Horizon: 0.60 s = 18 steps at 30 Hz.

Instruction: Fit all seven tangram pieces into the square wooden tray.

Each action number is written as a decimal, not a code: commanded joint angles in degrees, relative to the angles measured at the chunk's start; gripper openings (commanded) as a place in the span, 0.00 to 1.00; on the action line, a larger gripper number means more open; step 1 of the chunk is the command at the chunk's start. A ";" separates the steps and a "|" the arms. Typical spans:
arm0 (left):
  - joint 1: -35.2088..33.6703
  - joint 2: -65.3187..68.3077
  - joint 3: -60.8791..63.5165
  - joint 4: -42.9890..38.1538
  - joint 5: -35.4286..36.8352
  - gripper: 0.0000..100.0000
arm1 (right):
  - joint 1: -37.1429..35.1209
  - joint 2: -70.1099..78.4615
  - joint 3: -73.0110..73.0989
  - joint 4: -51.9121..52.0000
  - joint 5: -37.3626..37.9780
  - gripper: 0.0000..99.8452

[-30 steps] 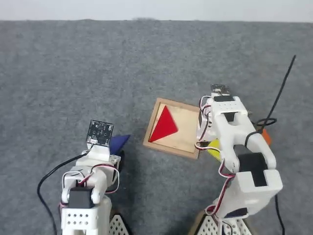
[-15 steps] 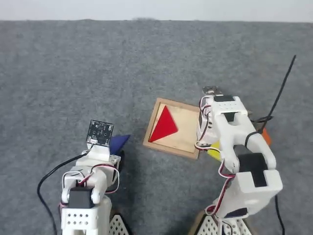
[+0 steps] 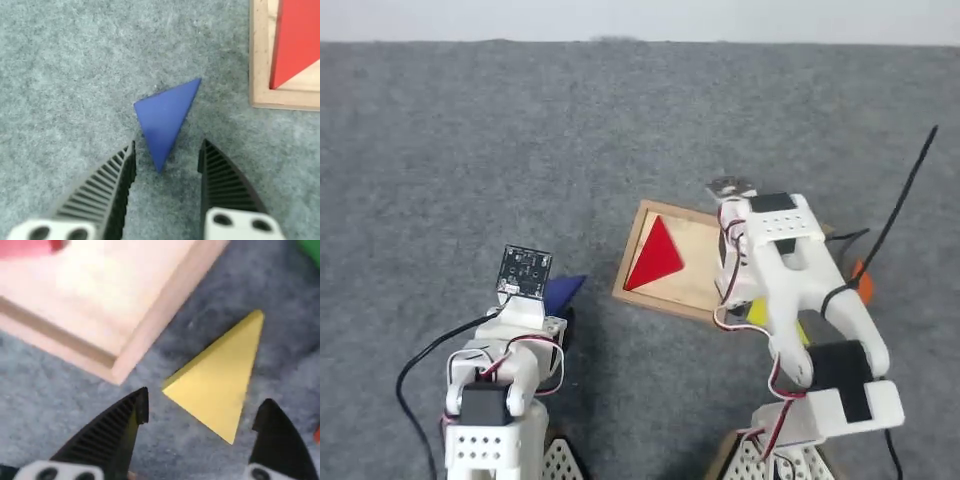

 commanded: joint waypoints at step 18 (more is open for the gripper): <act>0.26 -1.05 -0.57 0.09 0.62 0.20 | 3.47 4.88 0.62 -4.88 2.64 0.35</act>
